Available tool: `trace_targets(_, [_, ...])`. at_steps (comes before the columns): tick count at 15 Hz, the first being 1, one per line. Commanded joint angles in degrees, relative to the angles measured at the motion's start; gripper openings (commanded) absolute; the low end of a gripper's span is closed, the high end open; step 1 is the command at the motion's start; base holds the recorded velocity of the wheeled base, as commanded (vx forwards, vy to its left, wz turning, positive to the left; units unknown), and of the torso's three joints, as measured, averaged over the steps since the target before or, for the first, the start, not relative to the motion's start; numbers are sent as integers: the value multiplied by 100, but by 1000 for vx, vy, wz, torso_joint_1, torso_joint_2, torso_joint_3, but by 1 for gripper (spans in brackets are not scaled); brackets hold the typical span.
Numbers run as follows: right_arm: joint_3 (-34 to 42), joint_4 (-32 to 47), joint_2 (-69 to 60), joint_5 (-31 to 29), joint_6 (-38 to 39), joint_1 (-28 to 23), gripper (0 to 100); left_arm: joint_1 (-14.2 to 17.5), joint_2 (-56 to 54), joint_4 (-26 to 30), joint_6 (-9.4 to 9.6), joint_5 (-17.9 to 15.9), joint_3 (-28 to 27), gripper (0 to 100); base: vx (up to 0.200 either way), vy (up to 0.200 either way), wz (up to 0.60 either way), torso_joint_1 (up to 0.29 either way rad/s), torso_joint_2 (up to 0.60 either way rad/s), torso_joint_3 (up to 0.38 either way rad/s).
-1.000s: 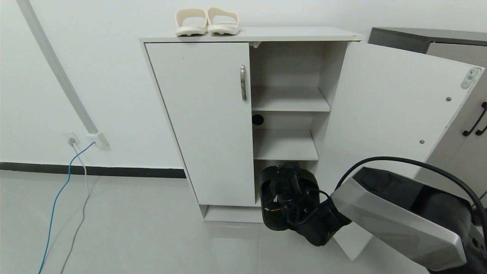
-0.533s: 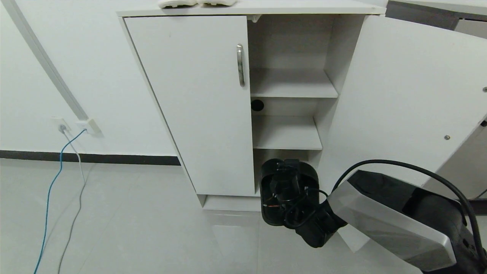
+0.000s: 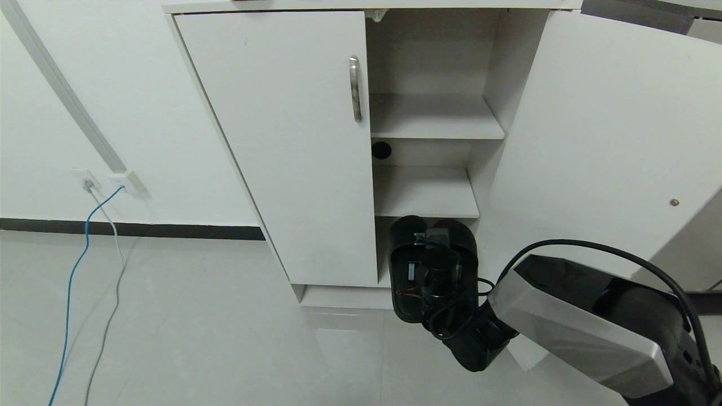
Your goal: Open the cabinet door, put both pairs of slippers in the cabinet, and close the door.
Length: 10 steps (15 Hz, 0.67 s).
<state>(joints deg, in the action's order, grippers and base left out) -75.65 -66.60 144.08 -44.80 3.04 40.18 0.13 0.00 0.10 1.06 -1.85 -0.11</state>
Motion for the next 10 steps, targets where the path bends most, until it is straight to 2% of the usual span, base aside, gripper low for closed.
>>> trace_targets(1, [7, -11, -12, -2, -22, -1, 0, -5, 9, -1, -1, 1, 2, 0, 0, 0, 0, 0, 0, 0])
trace_targets(2, [7, -38, -12, -2, -31, -10, 0, -5, 9, -1, -1, 1, 2, 0, 0, 0, 0, 0, 0, 0])
trace_targets(10, [-2, -29, -56, -2, -40, -28, 0, 4, 9, -1, -1, 1, -7, 0, 200, 0, 0, -2, 1, 1])
